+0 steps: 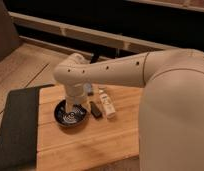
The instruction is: Pick up the ceramic bowl
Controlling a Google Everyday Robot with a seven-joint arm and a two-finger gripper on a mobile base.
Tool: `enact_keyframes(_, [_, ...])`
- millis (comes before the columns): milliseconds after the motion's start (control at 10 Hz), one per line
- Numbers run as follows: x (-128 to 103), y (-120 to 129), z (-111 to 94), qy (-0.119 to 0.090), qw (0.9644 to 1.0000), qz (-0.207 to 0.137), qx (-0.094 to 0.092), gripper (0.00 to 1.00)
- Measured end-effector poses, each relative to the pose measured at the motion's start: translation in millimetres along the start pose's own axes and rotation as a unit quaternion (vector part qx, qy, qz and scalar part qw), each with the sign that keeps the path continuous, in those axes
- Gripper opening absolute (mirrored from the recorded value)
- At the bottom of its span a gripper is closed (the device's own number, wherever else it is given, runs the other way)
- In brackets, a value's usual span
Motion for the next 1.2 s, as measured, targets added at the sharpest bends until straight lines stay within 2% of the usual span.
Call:
enact_keyframes(900, [0,0,0,0.000,1.0000,-0.001,0.000,0.65])
enact_keyframes(1100, [-12,1,-6,-0.022,0.9998,-0.004,0.002,0.65])
enact_keyframes(1200, [-25,2,-13,-0.047,0.9989,-0.008,-0.004,0.65])
